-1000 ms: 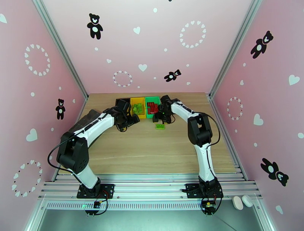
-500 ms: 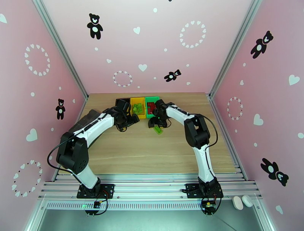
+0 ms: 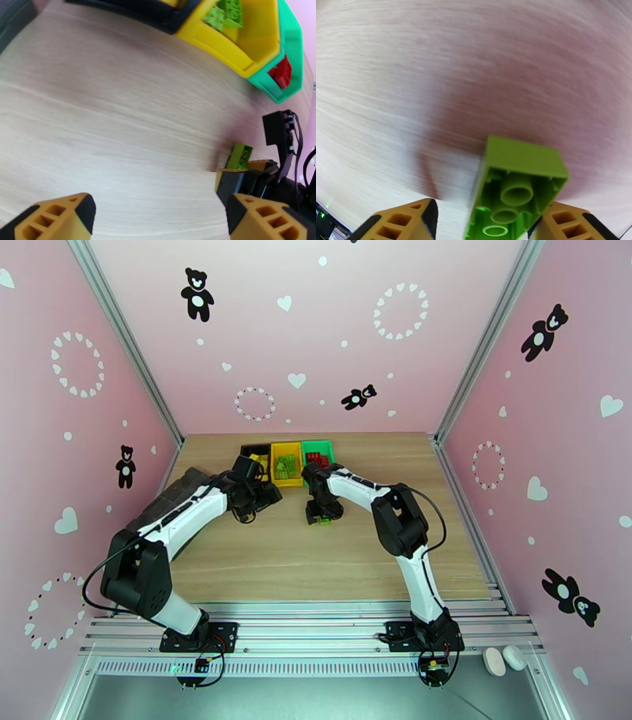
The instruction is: Sort the legos into containers by color
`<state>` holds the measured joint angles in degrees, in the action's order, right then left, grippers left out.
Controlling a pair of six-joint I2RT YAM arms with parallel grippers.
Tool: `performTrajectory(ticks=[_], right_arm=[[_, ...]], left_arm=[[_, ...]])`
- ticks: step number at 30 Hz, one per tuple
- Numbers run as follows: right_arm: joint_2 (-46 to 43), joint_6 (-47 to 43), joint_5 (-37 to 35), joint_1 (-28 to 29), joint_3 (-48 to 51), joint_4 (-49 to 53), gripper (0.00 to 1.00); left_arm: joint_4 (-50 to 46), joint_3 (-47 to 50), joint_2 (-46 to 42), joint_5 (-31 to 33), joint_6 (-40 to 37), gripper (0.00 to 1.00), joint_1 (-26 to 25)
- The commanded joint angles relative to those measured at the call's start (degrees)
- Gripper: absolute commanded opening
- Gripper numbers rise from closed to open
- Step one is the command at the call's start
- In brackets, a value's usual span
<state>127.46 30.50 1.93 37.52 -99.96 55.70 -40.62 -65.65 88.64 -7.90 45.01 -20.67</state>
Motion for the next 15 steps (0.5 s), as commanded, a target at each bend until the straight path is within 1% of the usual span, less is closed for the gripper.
performTrajectory(ticks=[1, 4, 11, 15], right_arm=[[-0.69, 1.90, -3.25, -0.25, -0.24, 2.36, 0.57], [-1.08, 2.25, -3.17, -0.21, -0.58, 2.06, 0.53], [-0.72, 2.85, -0.33, -0.25, -1.98, 1.55, 0.38], [-1.53, 3.32, 1.12, -0.25, -2.97, 1.06, 0.34]], left_arm=[[0.57, 2.32, -2.43, 1.17, 1.13, 0.94, 0.76], [1.01, 4.17, -3.18, 0.96, 1.83, 0.94, 0.80], [3.71, 6.13, -2.04, -1.88, 3.86, 0.95, 0.80], [5.97, 5.15, 0.03, -4.48, 4.80, 0.95, 0.80]])
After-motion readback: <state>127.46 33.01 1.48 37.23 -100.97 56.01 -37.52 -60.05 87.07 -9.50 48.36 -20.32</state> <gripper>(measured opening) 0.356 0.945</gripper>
